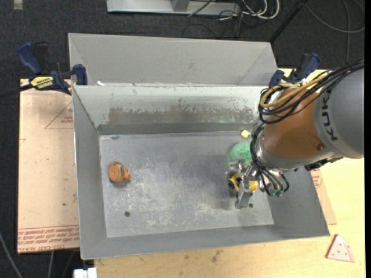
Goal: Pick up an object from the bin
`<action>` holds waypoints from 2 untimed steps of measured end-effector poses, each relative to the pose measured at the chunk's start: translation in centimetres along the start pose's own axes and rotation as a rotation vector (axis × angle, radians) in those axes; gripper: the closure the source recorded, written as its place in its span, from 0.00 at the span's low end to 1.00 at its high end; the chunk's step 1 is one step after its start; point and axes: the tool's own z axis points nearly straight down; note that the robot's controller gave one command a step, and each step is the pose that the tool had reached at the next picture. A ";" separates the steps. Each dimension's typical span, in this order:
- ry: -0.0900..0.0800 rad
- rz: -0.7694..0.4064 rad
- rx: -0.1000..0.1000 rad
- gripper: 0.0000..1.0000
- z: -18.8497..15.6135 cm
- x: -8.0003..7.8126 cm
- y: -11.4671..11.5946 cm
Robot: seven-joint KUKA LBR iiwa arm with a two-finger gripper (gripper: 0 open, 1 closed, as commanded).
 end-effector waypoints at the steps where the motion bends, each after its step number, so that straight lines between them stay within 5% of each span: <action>1: 0.000 -0.010 0.000 1.00 -7.3 0.8 -1.6; 2: 0.000 -0.011 0.000 1.00 -7.3 0.8 -1.5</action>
Offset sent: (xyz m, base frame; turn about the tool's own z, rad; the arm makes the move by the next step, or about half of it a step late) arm 0.0000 0.0000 0.0000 0.0000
